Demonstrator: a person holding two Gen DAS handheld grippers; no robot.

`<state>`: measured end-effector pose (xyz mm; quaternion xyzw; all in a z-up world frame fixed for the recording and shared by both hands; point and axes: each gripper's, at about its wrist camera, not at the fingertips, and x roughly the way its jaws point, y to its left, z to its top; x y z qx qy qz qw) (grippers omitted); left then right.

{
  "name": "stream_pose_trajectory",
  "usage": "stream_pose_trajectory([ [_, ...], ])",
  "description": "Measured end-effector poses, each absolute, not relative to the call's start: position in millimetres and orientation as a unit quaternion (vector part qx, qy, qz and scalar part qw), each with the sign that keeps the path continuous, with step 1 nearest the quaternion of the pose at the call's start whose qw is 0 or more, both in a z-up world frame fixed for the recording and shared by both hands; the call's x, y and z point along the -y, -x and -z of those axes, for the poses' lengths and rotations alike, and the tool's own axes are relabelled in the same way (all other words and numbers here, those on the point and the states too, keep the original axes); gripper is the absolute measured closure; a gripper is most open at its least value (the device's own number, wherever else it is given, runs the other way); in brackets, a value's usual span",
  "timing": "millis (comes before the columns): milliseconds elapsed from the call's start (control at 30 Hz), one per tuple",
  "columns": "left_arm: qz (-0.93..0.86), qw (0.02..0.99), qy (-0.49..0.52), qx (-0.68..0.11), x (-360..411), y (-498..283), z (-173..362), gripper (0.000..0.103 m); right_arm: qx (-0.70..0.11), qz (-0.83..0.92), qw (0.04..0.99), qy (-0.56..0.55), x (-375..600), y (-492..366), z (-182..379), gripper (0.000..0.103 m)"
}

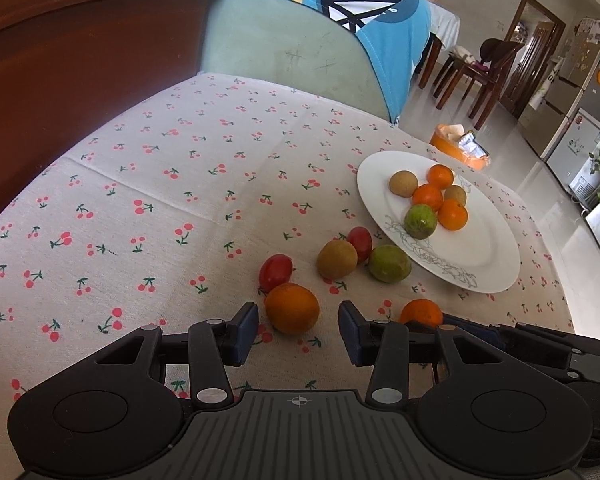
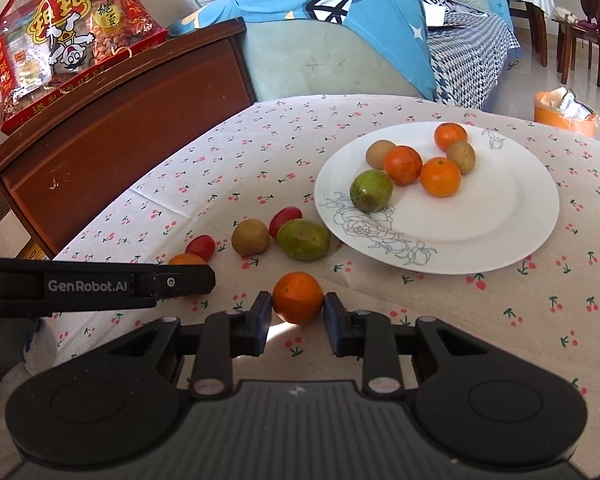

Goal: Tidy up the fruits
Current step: 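Grasp a mandarin orange with the left gripper while the right grasps another orange, then carry both oranges onto the plate and open both grippers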

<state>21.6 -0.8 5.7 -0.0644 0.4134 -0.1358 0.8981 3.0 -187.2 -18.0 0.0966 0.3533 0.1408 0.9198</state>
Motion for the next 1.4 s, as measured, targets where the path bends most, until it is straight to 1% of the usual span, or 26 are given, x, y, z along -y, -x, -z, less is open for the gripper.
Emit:
stream_pose_trajectory([
  [167,0.129,0.903,0.050,-0.407,6,-23,-3,0.063,-0.347,-0.142,0.922,-0.095,187,-2,18,0.071],
  [333,0.123,0.908,0.036,-0.400,11,-22,-2,0.064,-0.347,-0.142,0.922,-0.095,187,-3,18,0.071],
  [533,0.122,0.910,0.028,-0.396,14,-19,-2,0.076,-0.348,-0.143,0.921,-0.097,188,-4,19,0.071],
  [633,0.123,0.910,0.028,-0.395,15,-17,-2,0.076,-0.348,-0.143,0.921,-0.099,188,-4,20,0.071],
  [700,0.123,0.911,0.026,-0.393,17,-15,-2,0.077,-0.349,-0.144,0.920,-0.099,188,-4,20,0.074],
  [900,0.128,0.914,0.022,-0.384,23,-11,-7,0.077,-0.349,-0.147,0.920,-0.101,189,-2,17,0.075],
  [1200,0.143,0.926,0.027,-0.349,36,-14,-29,0.077,-0.301,-0.120,0.939,-0.118,208,0,-9,0.075],
  [1400,0.180,0.928,0.036,-0.324,52,-21,-41,0.077,-0.267,-0.082,0.949,-0.148,236,-3,-28,0.075],
])
